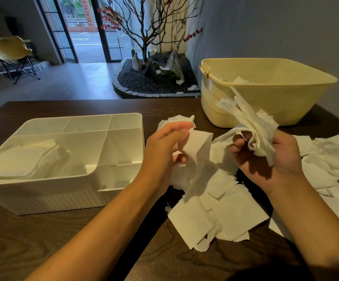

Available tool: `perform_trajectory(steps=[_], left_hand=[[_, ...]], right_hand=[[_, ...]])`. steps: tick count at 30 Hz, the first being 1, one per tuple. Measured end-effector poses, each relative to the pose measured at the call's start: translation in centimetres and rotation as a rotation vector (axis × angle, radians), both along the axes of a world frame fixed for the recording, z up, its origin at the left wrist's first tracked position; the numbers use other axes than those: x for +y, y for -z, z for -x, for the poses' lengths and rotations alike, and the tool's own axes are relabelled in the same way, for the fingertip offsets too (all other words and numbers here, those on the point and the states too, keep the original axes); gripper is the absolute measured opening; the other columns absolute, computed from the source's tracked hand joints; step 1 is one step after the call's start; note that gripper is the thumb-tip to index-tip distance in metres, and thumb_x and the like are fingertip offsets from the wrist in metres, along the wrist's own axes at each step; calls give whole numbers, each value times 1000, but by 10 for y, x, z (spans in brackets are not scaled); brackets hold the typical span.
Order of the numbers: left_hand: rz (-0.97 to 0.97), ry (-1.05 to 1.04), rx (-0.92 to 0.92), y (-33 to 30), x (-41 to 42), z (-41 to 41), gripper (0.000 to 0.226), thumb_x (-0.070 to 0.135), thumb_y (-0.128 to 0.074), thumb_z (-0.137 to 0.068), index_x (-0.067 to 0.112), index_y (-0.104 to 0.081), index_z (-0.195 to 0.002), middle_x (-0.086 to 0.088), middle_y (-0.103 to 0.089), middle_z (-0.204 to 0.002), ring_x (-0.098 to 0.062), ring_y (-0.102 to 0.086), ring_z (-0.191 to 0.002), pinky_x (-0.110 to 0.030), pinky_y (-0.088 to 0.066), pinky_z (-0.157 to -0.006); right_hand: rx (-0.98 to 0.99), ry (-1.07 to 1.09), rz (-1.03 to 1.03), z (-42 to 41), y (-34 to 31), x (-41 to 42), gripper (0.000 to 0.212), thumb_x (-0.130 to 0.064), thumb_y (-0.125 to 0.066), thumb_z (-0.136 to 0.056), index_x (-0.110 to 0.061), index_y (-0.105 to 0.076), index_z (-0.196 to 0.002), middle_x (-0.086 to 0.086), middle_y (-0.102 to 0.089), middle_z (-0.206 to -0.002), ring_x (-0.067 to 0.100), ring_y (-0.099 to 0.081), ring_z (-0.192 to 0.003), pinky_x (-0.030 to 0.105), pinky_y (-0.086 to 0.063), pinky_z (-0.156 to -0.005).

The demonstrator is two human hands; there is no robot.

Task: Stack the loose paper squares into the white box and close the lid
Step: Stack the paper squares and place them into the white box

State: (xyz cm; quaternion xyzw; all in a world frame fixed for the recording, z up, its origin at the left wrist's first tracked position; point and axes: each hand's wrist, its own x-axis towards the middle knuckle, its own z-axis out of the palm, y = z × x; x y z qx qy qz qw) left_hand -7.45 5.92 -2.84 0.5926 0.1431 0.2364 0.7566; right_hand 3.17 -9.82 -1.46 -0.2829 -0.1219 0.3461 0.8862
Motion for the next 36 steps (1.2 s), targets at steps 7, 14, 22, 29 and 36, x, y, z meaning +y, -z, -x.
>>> perform_trajectory(steps=[7, 14, 22, 29, 36], left_hand=[[-578, 191, 151, -4, 8, 7, 65, -9, -68, -81, 32, -56, -130, 21, -70, -102, -1, -65, -91, -17, -53, -74], [-555, 61, 95, -10, 9, 8, 36, 11, -69, -93, 35, -61, -120, 8, -59, -67, -10, -54, -69, -23, -45, -70], [-456, -42, 218, -17, 16, 7, 29, 9, -78, -84, 30, -73, -102, 6, -75, -89, -11, -66, -83, -19, -47, -69], [-787, -251, 272, -15, 18, 8, 15, 22, -80, -82, 33, -71, -84, 13, -64, -71, -8, -58, -67, -27, -49, -63], [-947, -309, 121, -18, 21, 14, 23, 20, -77, -81, 33, -60, -73, 10, -59, -88, -7, -54, -81, -21, -40, -67]], right_hand=[[-45, 40, 23, -2, 0, 0, 94, -14, -88, -42, -11, -60, -132, 13, -73, -111, 23, -75, -86, 42, -61, -72], [-96, 60, 102, 0, -5, -1, 51, -13, -56, -80, -13, -60, -131, 10, -73, -110, 20, -74, -82, 35, -61, -69], [-354, 152, 320, -1, 0, 0, 53, -22, -58, -79, -22, -59, -132, 7, -69, -125, 29, -67, -113, 39, -59, -85], [-596, 312, 399, 5, -1, 3, 41, -11, -59, -90, -22, -57, -130, -3, -74, -110, 16, -71, -102, 29, -59, -75], [-1015, 503, 771, 12, 15, 10, 42, -25, -60, -98, -46, -43, -129, -40, -58, -104, -14, -61, -98, 18, -57, -75]])
